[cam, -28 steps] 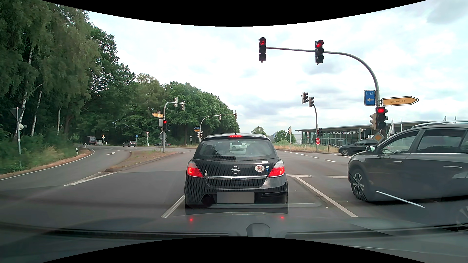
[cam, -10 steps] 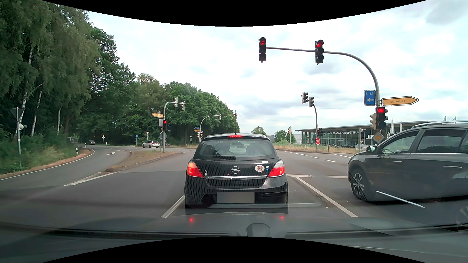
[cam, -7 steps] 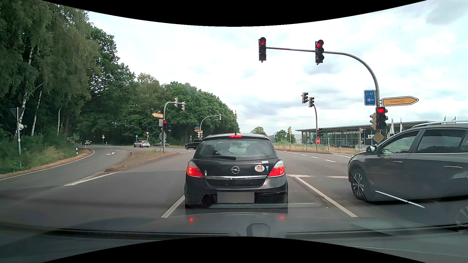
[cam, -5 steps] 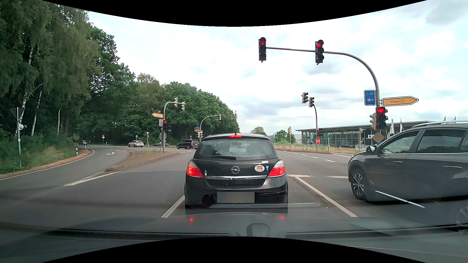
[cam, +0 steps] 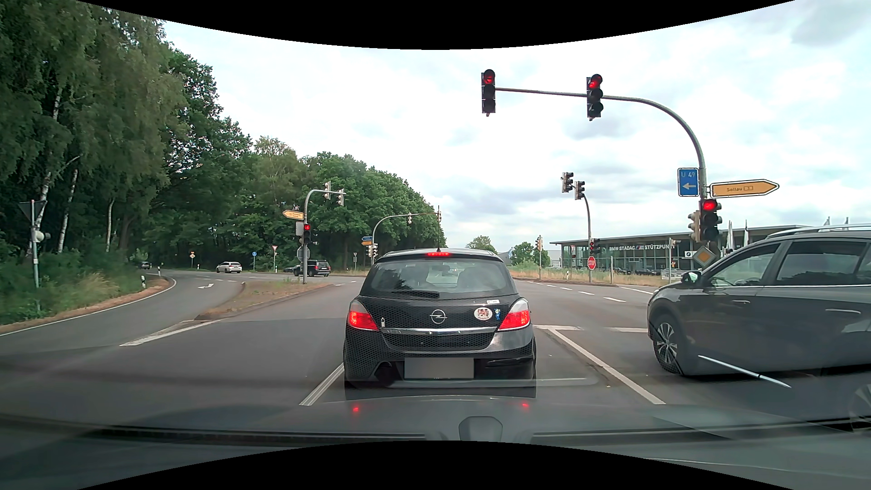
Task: Follow the waypoints while adhering to traffic rules and regulations
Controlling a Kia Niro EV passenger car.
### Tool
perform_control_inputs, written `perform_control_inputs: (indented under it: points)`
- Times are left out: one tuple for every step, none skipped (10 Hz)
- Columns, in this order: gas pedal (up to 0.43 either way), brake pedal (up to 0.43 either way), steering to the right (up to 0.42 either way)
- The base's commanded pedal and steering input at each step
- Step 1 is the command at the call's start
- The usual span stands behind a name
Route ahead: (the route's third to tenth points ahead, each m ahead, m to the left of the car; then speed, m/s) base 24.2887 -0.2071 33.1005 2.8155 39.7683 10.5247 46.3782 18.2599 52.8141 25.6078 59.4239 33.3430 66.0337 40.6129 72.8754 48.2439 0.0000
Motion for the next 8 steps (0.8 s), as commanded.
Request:
perform_control_inputs:
  points:
    - [0.000,0.268,-0.004]
    - [0.000,0.268,-0.004]
    - [0.000,0.268,-0.004]
    - [0.000,0.268,-0.004]
    - [0.000,0.268,-0.004]
    - [0.000,0.262,-0.004]
    - [0.000,0.268,-0.004]
    - [0.000,0.268,-0.004]
